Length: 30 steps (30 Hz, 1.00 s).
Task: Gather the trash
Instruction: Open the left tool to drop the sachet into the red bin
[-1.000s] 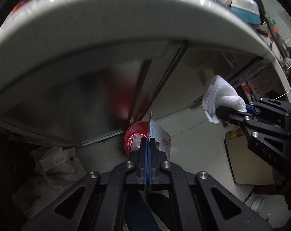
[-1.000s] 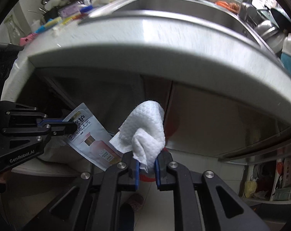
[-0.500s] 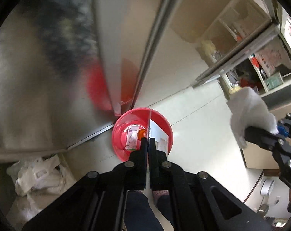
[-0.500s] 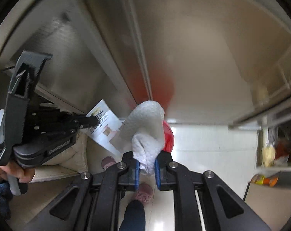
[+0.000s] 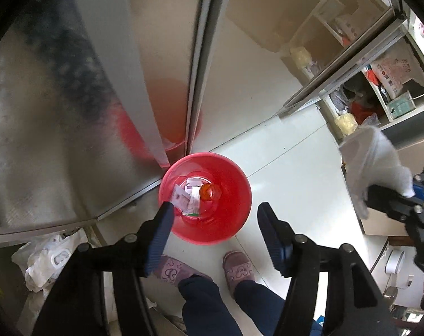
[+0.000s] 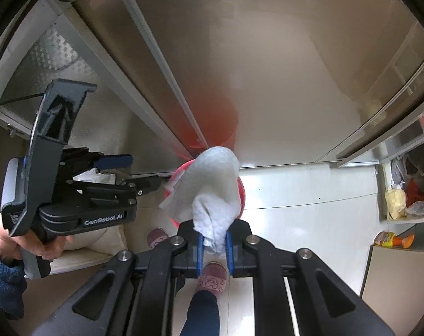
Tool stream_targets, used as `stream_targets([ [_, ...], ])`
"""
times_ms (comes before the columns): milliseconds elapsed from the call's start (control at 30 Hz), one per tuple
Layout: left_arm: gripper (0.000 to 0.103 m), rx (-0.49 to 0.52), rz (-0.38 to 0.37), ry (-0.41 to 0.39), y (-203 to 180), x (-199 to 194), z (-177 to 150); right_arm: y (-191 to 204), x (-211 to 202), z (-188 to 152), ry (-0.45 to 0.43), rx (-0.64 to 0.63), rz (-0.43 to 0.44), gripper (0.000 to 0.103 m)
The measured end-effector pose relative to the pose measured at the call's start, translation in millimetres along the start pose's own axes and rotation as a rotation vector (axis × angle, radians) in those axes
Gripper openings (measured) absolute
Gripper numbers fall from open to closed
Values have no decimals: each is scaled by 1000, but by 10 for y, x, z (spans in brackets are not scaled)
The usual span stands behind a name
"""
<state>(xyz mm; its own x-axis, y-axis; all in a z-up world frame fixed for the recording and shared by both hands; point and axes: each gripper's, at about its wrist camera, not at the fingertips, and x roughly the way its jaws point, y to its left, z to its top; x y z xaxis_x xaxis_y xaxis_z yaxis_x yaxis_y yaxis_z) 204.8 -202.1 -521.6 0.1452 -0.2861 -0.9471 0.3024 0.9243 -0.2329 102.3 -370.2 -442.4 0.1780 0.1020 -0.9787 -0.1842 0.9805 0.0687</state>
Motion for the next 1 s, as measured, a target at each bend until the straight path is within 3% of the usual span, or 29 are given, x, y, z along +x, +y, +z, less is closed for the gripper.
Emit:
stream_targets([
  [300,60,-96,7,-47,236,-333,-254,109,183,-17,24,-69,43,11],
  [467,83,-158,16,-59,473,-341,-421,215,303,32,43,-129,55,11],
  [600,90,-155,44,-51,551,-307,-474,252,442,48,77,-160,42,12],
  [767,92,-127,55,-55,595,-343,-498,249,608,37,113,-171,25,12],
  [833,102,-131,50,-61,618,-348,-487,276,662,33,128,-179,14,12],
  [1000,103,-129,45,-71,643,-361,-486,337,733,26,131,-209,-4,12],
])
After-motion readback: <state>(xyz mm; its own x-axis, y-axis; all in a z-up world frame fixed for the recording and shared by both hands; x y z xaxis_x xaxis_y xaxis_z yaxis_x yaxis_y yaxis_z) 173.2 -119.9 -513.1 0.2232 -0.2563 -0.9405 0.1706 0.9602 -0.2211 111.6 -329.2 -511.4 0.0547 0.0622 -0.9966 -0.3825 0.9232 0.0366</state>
